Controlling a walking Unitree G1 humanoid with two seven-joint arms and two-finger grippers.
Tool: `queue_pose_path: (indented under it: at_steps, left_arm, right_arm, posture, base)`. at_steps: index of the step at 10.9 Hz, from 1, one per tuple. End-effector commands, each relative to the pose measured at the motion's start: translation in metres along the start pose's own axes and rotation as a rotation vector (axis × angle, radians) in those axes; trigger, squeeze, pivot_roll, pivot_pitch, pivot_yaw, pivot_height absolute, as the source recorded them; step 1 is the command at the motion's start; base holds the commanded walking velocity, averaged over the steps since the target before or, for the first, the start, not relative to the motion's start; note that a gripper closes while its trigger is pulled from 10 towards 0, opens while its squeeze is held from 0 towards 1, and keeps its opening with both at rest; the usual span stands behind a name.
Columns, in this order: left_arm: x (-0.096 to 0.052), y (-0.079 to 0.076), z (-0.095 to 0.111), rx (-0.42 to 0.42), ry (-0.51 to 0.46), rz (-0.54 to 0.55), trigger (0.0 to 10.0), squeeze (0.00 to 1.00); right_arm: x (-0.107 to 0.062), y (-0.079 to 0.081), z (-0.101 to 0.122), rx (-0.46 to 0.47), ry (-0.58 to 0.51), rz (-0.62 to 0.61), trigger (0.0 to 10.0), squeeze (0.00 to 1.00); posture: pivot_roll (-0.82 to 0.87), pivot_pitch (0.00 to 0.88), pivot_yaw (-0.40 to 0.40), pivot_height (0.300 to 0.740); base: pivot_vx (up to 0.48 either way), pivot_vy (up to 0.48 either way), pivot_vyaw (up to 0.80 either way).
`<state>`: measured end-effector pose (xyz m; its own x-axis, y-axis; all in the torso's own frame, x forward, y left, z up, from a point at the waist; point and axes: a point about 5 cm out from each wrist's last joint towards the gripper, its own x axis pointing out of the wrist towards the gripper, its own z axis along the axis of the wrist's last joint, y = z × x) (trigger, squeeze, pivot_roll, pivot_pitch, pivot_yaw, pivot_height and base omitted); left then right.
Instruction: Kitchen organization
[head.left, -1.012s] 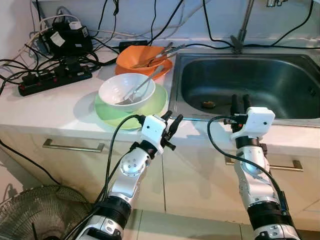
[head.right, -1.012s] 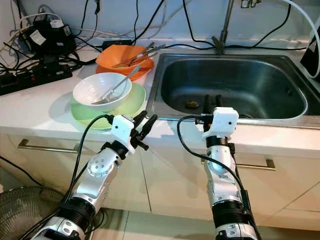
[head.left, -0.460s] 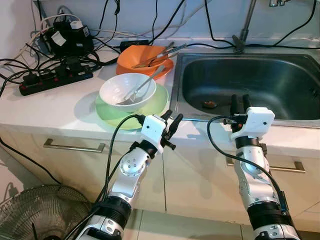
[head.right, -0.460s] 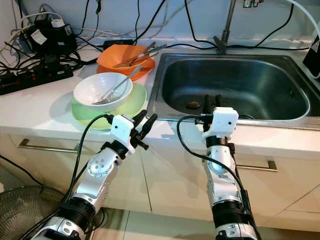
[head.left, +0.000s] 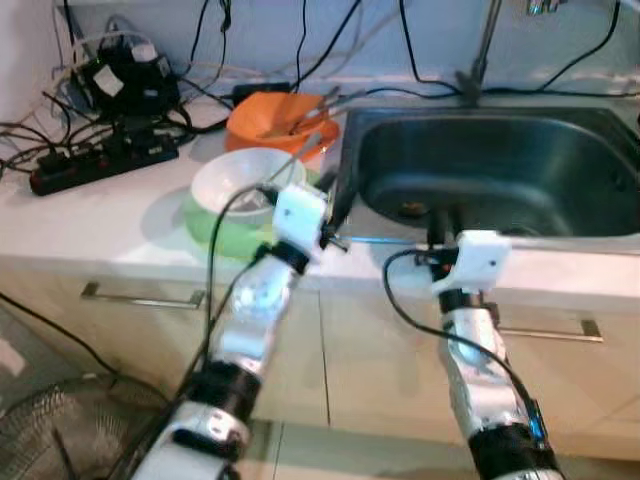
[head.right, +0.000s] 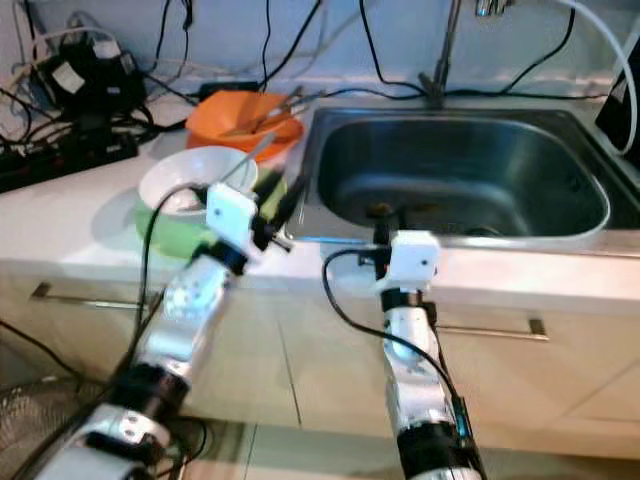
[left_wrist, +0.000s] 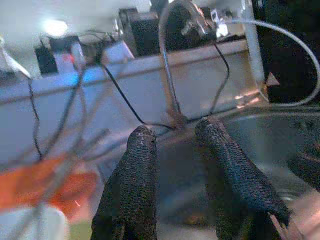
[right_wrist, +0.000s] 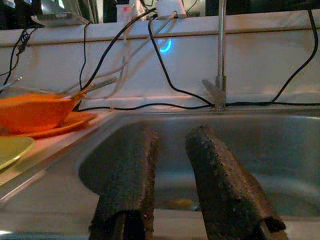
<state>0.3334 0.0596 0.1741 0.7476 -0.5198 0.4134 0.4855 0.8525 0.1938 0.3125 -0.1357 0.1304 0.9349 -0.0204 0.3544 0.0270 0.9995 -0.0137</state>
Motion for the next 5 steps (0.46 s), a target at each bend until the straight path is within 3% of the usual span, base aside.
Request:
queue_pose_path:
  at_steps: [1,5]
  left_arm:
    - [-0.0137,-0.0004,-0.0179,-0.007,0.081,0.005,10.0,0.00]
    - [-0.0224,-0.0032,-0.0271,-0.014,0.123,0.005,10.0,0.00]
  right_arm:
    - [-0.0022,-0.0010,-0.0045,-0.008,0.032,-0.004,10.0,0.00]
    - [-0.0031,-0.0007,-0.0028,-0.012,0.032,-0.010,10.0,0.00]
  posture:
    - [0.01,0.048,0.104,0.740]
    - [0.01,0.051,0.102,0.740]
  base:
    - [0.000,0.000,0.00]
    - [0.000,0.000,0.00]
